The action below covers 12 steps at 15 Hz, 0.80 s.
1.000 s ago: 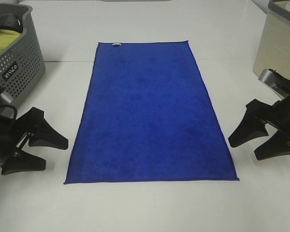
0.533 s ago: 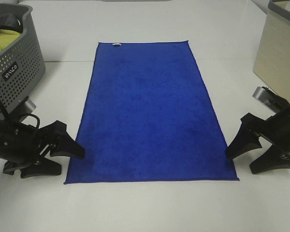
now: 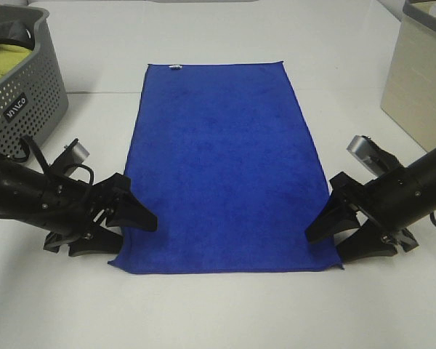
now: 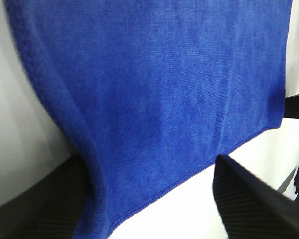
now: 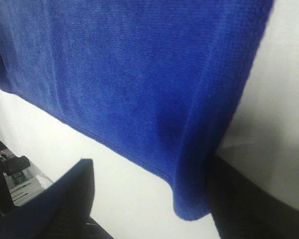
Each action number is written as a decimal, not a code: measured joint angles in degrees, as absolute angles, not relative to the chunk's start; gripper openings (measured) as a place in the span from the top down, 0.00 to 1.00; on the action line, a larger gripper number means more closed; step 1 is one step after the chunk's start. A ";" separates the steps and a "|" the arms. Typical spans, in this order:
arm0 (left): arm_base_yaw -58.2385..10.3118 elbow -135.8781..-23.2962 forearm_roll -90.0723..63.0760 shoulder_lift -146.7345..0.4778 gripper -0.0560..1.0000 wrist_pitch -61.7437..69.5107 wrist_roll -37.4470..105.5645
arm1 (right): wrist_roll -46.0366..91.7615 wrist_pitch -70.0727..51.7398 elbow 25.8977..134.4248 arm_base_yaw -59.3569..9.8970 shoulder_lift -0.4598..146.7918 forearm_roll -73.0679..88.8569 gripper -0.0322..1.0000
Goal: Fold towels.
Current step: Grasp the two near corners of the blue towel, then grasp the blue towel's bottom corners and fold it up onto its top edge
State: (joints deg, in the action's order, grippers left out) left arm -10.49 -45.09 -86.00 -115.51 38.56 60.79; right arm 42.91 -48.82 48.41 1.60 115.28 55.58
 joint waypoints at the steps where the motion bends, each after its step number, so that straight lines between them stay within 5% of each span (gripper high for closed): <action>1: -10.49 -45.21 -85.60 -115.68 0.38 38.27 60.79 | 42.57 -48.47 48.59 0.69 115.51 55.75 0.39; 3: -10.49 -45.44 -84.80 -116.31 0.61 36.55 60.62 | 41.37 -46.98 48.59 0.46 115.91 55.35 0.57; 4: -10.49 -45.44 -84.80 -116.31 0.61 36.55 60.62 | 41.37 -46.98 48.59 0.46 115.91 55.35 0.57; 6: -10.49 -45.44 -83.82 -116.48 0.89 35.35 60.62 | 40.34 -44.86 48.59 0.46 116.08 54.32 0.84; 7: -10.49 -45.44 -83.54 -116.48 0.94 35.35 60.62 | 39.53 -44.58 48.59 0.46 116.25 54.32 0.95; 12: -10.49 -45.38 -70.02 -112.59 0.94 36.10 49.90 | 37.99 -46.75 48.13 0.46 115.85 53.51 0.95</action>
State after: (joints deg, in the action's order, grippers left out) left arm -10.49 -45.38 -70.02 -112.59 36.10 49.90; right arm 37.99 -46.75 48.13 0.46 115.85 53.51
